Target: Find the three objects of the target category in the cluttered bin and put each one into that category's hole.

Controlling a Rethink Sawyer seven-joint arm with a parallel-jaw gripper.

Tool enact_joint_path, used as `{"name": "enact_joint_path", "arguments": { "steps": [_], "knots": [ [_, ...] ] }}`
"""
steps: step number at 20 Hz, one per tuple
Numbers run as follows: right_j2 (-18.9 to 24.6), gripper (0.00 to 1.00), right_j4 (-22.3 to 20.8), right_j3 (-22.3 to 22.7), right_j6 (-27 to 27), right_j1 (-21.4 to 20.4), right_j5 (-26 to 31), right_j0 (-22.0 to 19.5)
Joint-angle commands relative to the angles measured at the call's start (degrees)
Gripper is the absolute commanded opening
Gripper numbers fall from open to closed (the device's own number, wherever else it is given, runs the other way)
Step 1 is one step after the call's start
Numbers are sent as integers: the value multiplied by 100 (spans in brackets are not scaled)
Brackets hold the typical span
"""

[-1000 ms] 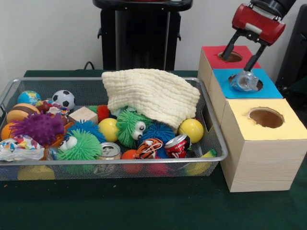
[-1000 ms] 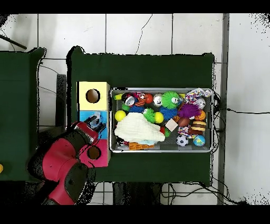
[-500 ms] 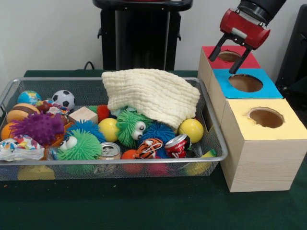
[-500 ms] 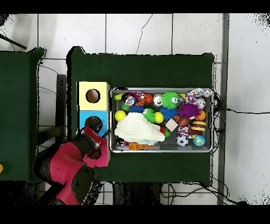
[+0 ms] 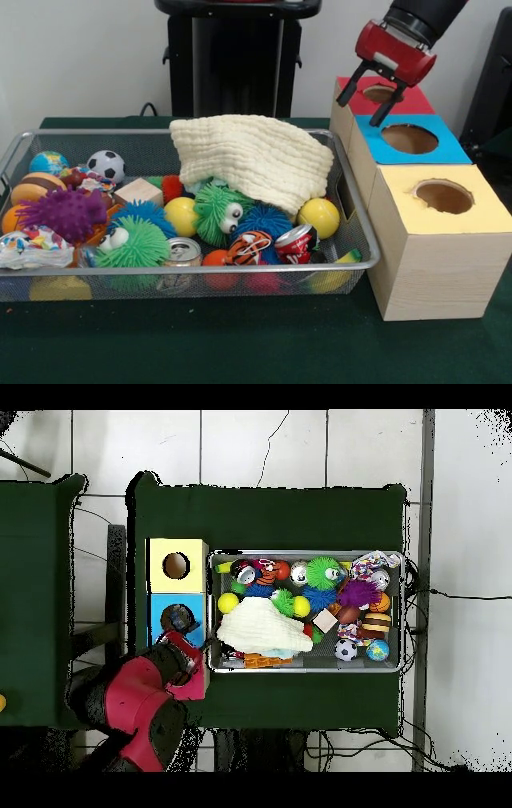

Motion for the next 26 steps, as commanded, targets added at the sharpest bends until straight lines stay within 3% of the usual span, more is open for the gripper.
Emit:
{"name": "enact_joint_path", "arguments": {
  "steps": [1, 5, 9, 12, 14, 18, 24, 26],
  "knots": [
    [1101, 100, -986, 689, -79, -726, -695, -895],
    [1429, 100, -2194, 1102, -593, -1783, -1229, -1889],
    [2188, 100, -3735, 1355, -1268, -3175, -1100, -3331],
    [2874, 100, -4674, 1391, -1498, -3705, -942, -4306],
    [3266, 100, -5259, 1419, -1362, -3776, -1042, -4787],
    [3715, 100, -6097, 1329, -825, -3549, -1451, -5248],
    [3554, 100, -6787, 964, -198, -3005, -2172, -5130],
    [3224, 100, -6726, 778, -54, -2675, -2592, -4834]
  ]
}}
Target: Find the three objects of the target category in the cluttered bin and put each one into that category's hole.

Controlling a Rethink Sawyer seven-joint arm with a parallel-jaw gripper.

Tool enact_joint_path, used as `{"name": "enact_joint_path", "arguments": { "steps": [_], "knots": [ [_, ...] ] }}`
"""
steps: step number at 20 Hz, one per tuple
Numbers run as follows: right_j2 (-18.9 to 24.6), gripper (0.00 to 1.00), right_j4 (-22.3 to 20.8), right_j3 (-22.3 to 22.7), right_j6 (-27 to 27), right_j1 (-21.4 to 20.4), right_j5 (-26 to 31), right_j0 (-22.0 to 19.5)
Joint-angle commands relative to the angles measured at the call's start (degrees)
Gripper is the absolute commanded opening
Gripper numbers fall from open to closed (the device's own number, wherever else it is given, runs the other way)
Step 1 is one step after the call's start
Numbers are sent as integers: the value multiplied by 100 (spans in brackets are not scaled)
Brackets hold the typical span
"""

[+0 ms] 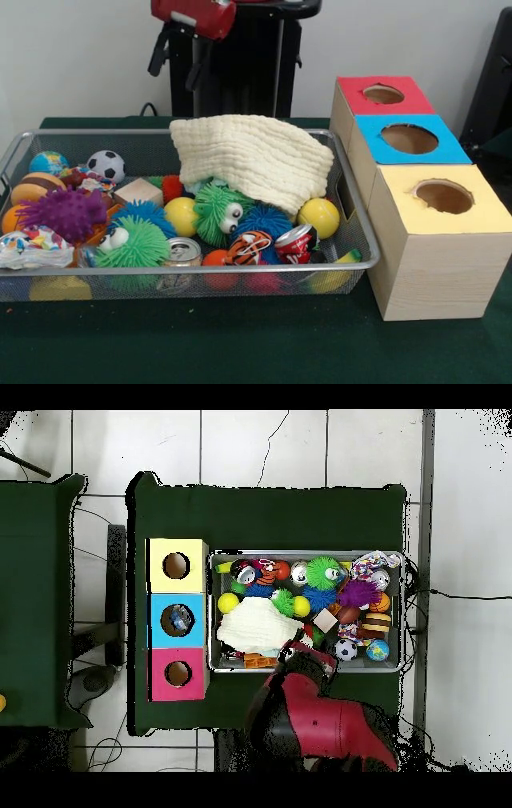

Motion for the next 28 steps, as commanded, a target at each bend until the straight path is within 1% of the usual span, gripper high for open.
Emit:
{"name": "enact_joint_path", "arguments": {
  "steps": [1, 4, 6, 9, 11, 14, 16, 20, 21, 22, 23, 24, 25, 28],
  "knots": [
    [452, 100, -510, -257, 10, 626, -1207, 461],
    [-11, 100, -87, -479, 122, 1079, -1444, 902],
    [-169, 100, 174, -579, 179, 1300, -1564, 1080],
    [-95, 100, 233, -710, 197, 1512, -1764, 1052],
    [16, 100, 179, -836, 199, 1675, -1918, 911],
    [66, 100, -36, -985, 120, 1904, -2319, 704],
    [132, 100, -172, -1108, 79, 2012, -2453, 581],
    [262, 100, -395, -1196, 94, 2003, -2466, 414],
    [285, 100, -468, -1178, 101, 1964, -2455, 389],
    [467, 100, -694, -1177, 180, 1848, -2413, 250],
    [740, 100, -1007, -1169, 324, 1651, -2318, 62],
    [876, 100, -1149, -1180, 384, 1548, -2196, -29],
    [933, 100, -1224, -1196, 373, 1512, -2068, -81],
    [1002, 100, -1369, -1266, 347, 1470, -2035, -167]
  ]
}}
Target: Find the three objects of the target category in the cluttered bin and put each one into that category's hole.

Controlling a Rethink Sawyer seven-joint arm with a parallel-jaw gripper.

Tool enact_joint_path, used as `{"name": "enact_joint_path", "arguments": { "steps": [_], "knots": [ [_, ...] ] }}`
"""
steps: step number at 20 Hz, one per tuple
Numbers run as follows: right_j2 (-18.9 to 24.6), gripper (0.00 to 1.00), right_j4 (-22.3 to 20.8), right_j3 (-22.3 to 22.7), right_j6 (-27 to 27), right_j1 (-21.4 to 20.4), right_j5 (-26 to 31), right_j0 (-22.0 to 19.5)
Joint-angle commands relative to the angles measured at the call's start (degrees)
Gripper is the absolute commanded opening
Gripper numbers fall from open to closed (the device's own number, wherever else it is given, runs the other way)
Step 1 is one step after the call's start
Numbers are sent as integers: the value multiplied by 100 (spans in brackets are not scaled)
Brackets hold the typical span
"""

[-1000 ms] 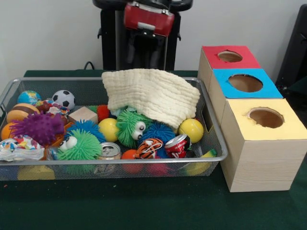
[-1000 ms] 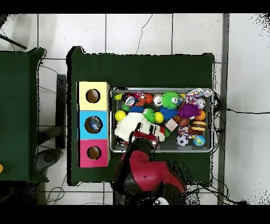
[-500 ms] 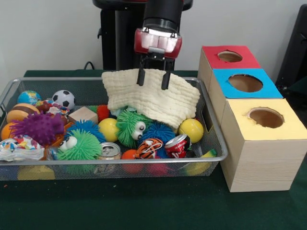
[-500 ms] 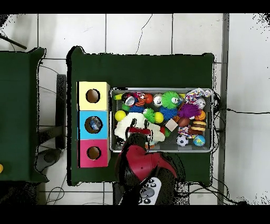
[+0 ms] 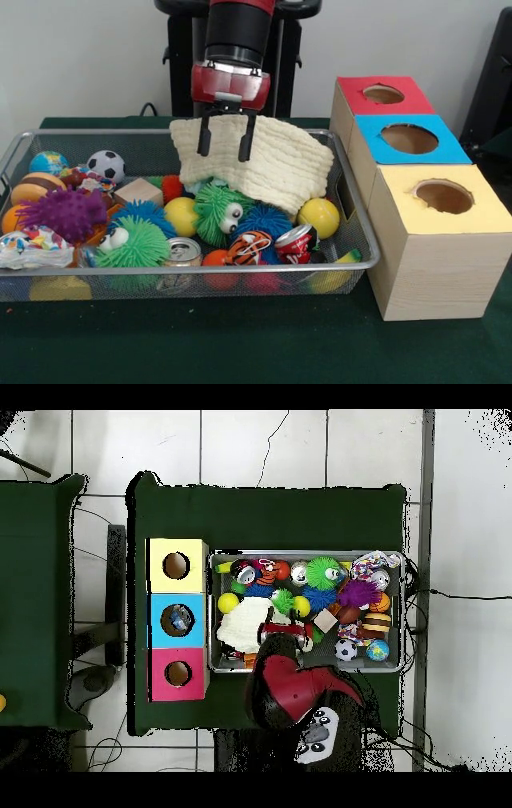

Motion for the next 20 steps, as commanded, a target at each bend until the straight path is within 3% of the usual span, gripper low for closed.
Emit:
{"name": "enact_joint_path", "arguments": {
  "steps": [1, 7, 12, 17, 20],
  "knots": [
    [1110, 100, -824, -572, 357, -220, 329, -464],
    [1335, 100, -1092, -712, 307, -236, 493, -748],
    [1407, 100, -1363, -939, 270, -21, 169, -1016],
    [1769, 100, -1954, -1240, 370, 61, 264, -1473],
    [2438, 100, -2619, -1243, 649, -135, 843, -2008]
  ]
}}
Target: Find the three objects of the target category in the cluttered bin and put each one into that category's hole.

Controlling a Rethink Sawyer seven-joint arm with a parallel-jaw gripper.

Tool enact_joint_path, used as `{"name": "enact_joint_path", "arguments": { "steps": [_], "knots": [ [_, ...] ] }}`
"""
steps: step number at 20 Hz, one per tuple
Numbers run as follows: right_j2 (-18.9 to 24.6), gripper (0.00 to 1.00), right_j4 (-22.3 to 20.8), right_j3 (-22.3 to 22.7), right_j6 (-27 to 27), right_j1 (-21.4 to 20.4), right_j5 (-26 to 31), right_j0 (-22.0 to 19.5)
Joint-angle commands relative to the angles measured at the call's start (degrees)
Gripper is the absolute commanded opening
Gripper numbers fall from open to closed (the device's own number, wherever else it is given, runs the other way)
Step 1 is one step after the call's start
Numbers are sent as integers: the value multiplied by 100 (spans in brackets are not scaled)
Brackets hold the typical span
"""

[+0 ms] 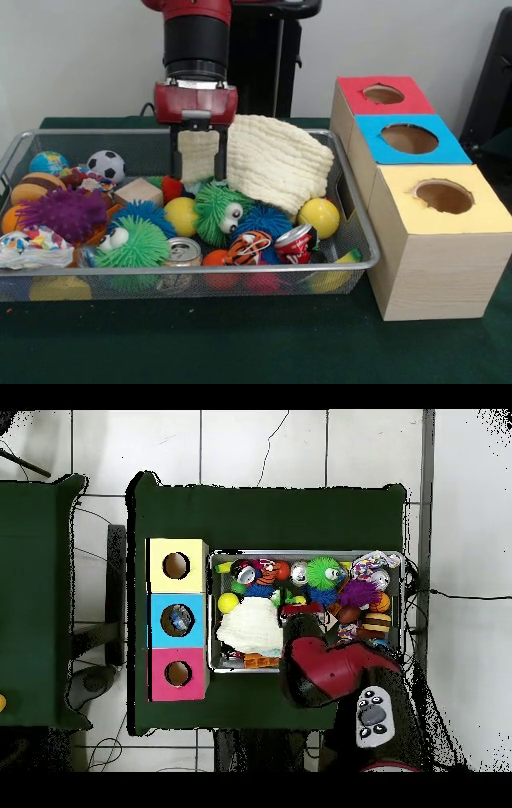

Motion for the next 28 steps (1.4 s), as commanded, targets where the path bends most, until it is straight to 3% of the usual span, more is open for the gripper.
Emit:
{"name": "enact_joint_path", "arguments": {
  "steps": [1, 2, 4, 7, 10, 17, 24, 28],
  "knots": [
    [1710, 100, -1283, -482, 746, -121, 1216, -1018],
    [2282, 100, -1502, -279, 794, -297, 1599, -1449],
    [3391, 100, -1320, 109, 316, -493, 2381, -2380],
    [3984, 100, -853, 252, -352, -524, 2824, -3065],
    [4277, 100, -731, 163, -759, -403, 2972, -3355],
    [4039, 100, -971, -1, -495, -214, 2737, -3207],
    [2419, 100, -1106, -497, 77, 57, 1982, -1794],
    [1926, 100, -851, -696, 186, 231, 1690, -1373]
  ]
}}
